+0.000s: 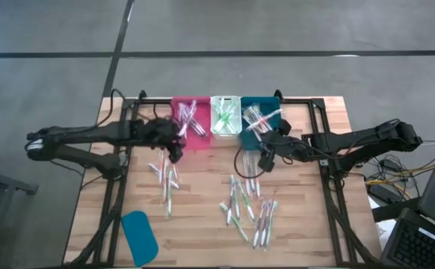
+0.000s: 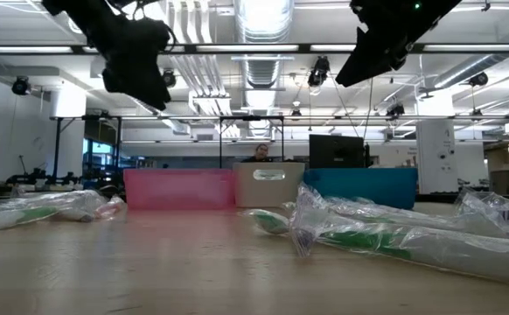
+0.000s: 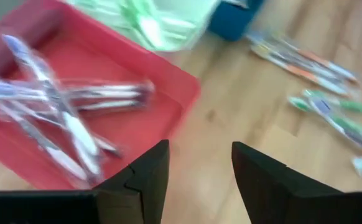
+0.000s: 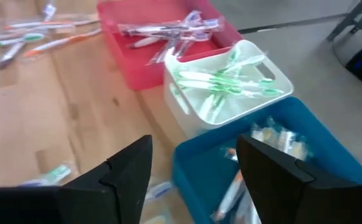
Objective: Pick & Place Toothbrushes
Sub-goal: Put the orange toothbrush into the blue bin
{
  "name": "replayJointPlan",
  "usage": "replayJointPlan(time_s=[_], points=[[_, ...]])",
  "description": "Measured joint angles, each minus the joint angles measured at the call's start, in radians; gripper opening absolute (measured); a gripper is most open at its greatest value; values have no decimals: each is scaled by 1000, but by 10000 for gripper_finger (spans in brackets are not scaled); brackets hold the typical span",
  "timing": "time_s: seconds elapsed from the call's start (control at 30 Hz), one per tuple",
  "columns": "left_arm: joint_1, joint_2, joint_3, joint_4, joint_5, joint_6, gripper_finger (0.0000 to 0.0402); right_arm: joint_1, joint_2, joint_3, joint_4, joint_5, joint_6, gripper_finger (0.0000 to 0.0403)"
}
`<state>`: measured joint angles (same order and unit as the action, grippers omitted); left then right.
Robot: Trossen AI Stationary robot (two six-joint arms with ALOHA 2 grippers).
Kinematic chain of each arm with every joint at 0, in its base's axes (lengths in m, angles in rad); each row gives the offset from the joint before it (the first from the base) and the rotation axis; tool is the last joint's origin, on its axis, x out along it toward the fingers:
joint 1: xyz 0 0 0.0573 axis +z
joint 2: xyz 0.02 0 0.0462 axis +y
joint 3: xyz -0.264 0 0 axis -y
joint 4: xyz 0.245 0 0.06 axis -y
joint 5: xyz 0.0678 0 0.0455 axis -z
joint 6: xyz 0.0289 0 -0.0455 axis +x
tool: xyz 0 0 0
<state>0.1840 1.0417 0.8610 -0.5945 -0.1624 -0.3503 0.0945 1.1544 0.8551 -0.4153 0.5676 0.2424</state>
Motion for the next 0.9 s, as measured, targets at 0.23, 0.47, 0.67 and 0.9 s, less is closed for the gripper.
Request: replayJointPlan(time_s=[0.23, 0.47, 0.67, 0.9], points=[[-146, -15, -29, 60, -247, -18, 172, 73, 68, 0, -45, -2, 150, 220], [-166, -7, -134, 388, -280, 109, 169, 136, 175, 0, -229, -88, 479, 214], [-166, -7, -248, 753, -135, 324, 165, 205, 266, -1, -258, -117, 725, 203], [-166, -8, -296, 933, -107, 368, 163, 227, 365, -1, -228, -125, 877, 201]])
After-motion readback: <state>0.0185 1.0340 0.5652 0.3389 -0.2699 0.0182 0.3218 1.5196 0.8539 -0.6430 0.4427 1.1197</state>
